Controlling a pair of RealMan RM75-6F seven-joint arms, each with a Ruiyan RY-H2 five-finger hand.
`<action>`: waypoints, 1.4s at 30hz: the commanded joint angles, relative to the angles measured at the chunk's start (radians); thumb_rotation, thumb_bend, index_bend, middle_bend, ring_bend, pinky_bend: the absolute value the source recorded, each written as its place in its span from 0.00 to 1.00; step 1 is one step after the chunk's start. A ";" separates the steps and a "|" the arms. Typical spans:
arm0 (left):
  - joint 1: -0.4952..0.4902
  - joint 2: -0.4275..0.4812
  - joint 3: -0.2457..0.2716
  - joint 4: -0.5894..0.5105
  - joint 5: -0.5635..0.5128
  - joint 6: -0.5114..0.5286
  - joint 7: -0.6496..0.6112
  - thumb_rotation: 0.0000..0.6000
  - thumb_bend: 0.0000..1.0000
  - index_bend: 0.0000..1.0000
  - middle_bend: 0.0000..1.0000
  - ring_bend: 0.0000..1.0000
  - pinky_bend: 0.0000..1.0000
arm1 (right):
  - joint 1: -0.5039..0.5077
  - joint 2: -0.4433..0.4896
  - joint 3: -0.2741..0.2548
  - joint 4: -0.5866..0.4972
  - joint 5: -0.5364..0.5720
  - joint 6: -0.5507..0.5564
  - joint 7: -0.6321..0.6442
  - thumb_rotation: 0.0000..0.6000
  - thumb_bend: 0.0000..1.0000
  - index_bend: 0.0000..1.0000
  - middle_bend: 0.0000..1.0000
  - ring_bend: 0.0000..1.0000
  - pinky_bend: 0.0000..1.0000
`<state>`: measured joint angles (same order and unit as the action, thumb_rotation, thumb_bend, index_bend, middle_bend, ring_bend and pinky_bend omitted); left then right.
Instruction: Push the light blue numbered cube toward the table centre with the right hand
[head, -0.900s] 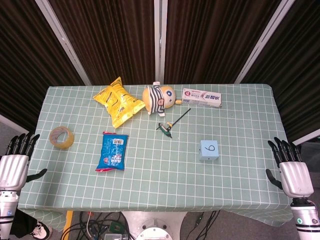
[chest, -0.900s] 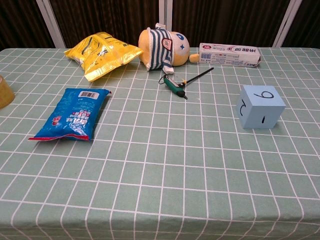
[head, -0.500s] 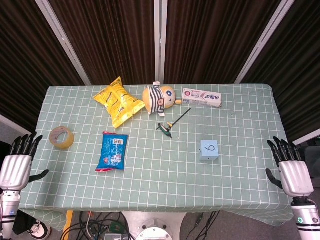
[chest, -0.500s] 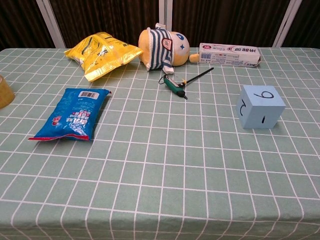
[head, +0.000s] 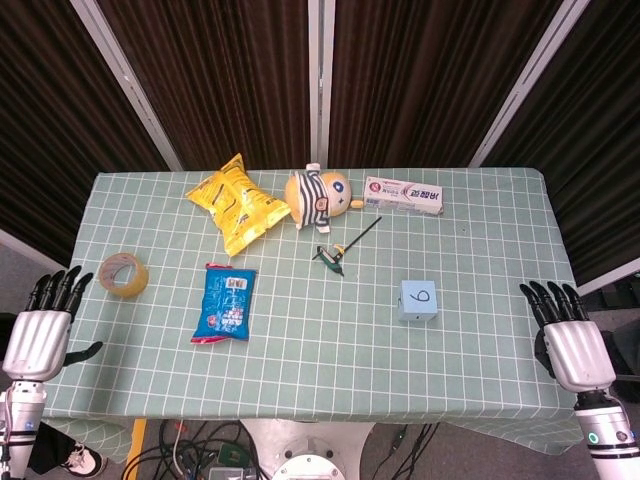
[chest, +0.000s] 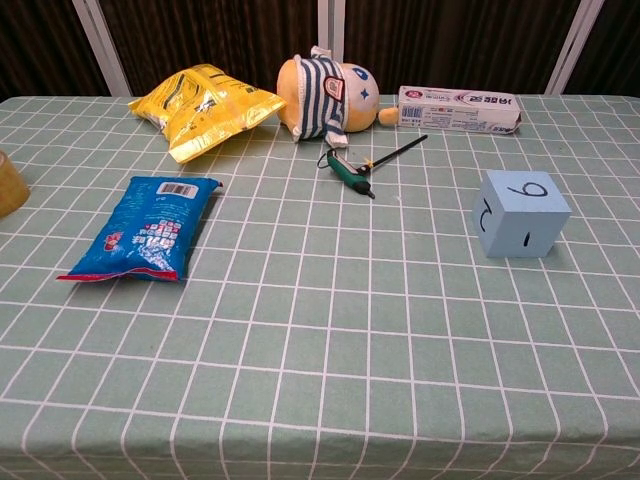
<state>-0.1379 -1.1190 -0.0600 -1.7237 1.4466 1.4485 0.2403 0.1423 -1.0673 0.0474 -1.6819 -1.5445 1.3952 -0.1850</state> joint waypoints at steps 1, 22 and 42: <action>0.002 0.000 0.002 0.006 -0.004 -0.003 -0.007 1.00 0.00 0.07 0.02 0.00 0.06 | 0.016 -0.009 -0.011 0.009 -0.004 -0.031 -0.014 1.00 1.00 0.00 0.49 0.49 0.56; -0.007 -0.026 0.012 0.077 -0.023 -0.046 -0.054 1.00 0.00 0.07 0.02 0.00 0.06 | 0.199 -0.028 -0.005 -0.026 0.193 -0.416 -0.161 1.00 1.00 0.00 0.88 0.80 0.71; -0.008 -0.032 0.015 0.099 -0.031 -0.054 -0.068 1.00 0.00 0.07 0.02 0.00 0.06 | 0.346 -0.068 -0.041 -0.072 0.292 -0.587 -0.236 1.00 1.00 0.00 0.89 0.80 0.71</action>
<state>-0.1454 -1.1507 -0.0452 -1.6248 1.4160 1.3947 0.1723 0.4856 -1.1325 0.0120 -1.7487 -1.2523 0.8054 -0.4149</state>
